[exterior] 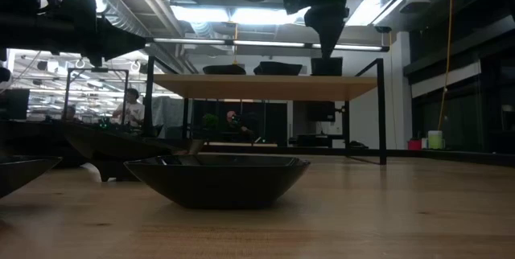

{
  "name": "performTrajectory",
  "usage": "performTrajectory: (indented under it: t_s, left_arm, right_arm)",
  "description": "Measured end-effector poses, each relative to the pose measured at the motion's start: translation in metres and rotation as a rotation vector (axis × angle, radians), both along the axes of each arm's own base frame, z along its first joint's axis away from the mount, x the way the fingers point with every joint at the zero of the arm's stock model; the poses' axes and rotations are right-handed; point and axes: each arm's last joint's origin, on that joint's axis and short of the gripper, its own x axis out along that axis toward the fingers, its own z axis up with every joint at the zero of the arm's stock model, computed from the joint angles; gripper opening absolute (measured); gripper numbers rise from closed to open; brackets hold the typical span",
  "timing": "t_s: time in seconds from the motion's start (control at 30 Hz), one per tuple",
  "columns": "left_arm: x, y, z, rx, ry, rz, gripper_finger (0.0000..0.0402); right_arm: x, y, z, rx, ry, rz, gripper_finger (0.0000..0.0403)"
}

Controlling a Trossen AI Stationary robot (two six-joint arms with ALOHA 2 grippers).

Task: Pick & Place Mini shaped plates
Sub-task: Stack the square plate on top of the square plate on the shelf, then stack the distorted square plate on top of the distorted square plate on the shelf

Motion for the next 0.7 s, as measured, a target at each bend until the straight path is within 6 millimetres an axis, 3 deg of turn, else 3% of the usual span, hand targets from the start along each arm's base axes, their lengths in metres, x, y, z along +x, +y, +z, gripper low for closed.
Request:
performTrajectory:
  t_s: [0.43,0.7]
  left_arm:
    - [0.000,0.000,0.000,0.000,0.000,0.000,0.0086]
    - [0.000,0.000,0.000,0.000,0.000,0.000,0.0086]
  right_arm:
    - [0.003,0.000,0.001,-0.009,-0.048,-0.015,0.0101]
    - [0.008,0.012,-0.001,0.150,-0.122,-0.035,0.0136]
